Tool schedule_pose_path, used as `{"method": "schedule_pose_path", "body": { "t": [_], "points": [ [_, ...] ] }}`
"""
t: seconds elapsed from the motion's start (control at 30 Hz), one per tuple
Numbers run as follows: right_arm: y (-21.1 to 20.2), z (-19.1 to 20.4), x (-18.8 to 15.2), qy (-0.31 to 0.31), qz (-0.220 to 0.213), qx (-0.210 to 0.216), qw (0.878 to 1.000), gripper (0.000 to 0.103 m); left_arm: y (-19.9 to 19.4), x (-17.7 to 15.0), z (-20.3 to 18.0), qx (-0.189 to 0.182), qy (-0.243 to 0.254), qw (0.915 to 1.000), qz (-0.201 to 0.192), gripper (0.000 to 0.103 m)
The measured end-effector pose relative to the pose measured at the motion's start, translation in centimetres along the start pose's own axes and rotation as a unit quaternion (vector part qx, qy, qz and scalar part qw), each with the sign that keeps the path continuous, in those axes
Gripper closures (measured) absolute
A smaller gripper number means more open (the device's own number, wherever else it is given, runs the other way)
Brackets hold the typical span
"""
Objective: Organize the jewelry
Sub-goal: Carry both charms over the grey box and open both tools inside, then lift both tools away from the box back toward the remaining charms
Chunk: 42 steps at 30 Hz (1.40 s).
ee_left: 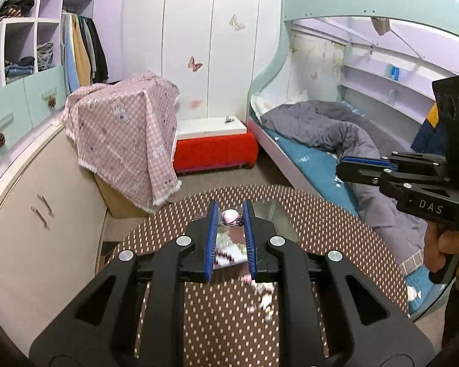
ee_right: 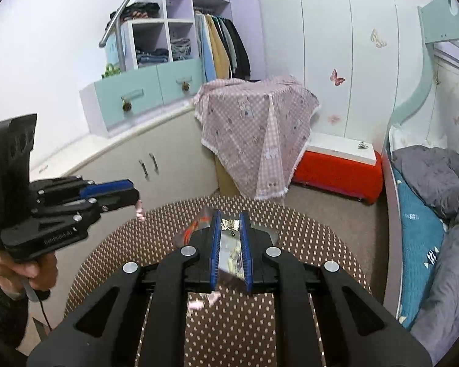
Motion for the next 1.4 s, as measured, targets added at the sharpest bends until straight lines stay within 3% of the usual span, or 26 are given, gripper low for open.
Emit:
{"method": "schedule_pose_path", "body": {
  "t": [0.27,0.63,0.67,0.7,0.73,0.77,0.8,0.83,0.93,1.03,1.4],
  "points": [
    [2.7,-0.6,2.3,0.032,0.02,0.01,0.999,0.092,1.8,2.7,0.2,-0.015,-0.015,0.9998,-0.002,0.086],
    [6.9,-2.0,2.1,0.065,0.064,0.004,0.996,0.092,5.3,2.1,0.7,-0.036,-0.038,0.9979,0.038,0.086],
    [7.2,-2.2,2.0,0.068,0.069,0.005,0.995,0.092,5.6,2.0,0.8,-0.039,-0.039,0.9975,0.045,0.084],
    [7.5,-2.5,1.9,0.074,0.073,0.001,0.995,0.091,5.9,1.8,0.8,-0.037,-0.037,0.9972,0.054,0.069],
    [7.8,-2.9,1.8,0.083,0.074,-0.003,0.994,0.085,6.1,1.6,0.9,-0.026,-0.033,0.9973,0.06,0.05],
    [8.0,-3.3,1.8,0.093,0.075,-0.004,0.993,0.081,6.1,1.5,1.0,-0.015,-0.032,0.9977,0.059,0.012],
    [8.1,-3.6,1.9,0.1,0.075,-0.005,0.992,0.069,5.7,1.4,1.3,-0.003,-0.035,0.9984,0.045,0.009],
    [8.1,-4.0,1.8,0.107,0.072,-0.008,0.992,0.054,5.4,1.3,1.5,-0.004,-0.039,0.9985,0.038,0.009],
    [7.7,-4.5,1.8,0.119,0.058,-0.014,0.991,0.026,5.3,0.9,2.1,0.006,-0.049,0.9978,0.045,0.009],
    [6.9,-4.9,2.0,0.129,0.04,-0.018,0.991,0.01,5.1,0.3,2.9,0.022,-0.064,0.9965,0.049,0.009],
    [5.4,-5.3,1.4,0.134,0.02,-0.023,0.99,0.008,3.0,-1.0,3.5,0.054,-0.078,0.9948,0.038,0.008]
  ]
}}
Point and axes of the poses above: each gripper's, at about its wrist camera, not at the fingertips, and y roughly the way its jaws point, z to its left, x to its top, the point moved 5 cm from there along y, roughly the way its jaws point, and after that the axes turned 15 degrees about y, right-handed, at the moved point
